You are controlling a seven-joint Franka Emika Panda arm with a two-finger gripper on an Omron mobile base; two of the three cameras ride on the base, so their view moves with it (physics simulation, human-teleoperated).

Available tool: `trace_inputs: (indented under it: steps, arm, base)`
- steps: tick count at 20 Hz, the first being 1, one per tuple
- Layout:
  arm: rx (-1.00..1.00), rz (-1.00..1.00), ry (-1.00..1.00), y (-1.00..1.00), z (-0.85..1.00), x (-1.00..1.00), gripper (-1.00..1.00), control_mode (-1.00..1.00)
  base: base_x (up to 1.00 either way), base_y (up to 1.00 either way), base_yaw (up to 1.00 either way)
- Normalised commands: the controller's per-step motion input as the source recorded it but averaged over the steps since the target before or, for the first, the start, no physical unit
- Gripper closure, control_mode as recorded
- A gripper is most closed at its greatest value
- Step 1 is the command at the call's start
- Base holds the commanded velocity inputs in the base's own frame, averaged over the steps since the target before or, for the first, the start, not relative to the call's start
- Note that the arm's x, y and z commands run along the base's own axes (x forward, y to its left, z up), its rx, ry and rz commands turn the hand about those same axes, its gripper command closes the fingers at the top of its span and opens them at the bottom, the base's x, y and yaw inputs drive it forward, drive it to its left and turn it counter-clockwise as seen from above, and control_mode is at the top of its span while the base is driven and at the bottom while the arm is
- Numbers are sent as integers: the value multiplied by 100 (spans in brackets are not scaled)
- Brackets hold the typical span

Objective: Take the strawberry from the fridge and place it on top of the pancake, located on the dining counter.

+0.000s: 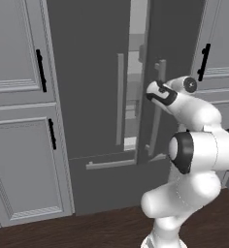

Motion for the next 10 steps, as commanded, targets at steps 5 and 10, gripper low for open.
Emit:
trace_inputs:
  steps: [5, 10]
  arm:
    - [19, -11, 0, -100, 24, -78, 100, -100]
    - [19, -16, 1, -100, 29, -64, 100, -100]
  base:
    - [0, 0, 0]
    - [0, 0, 0]
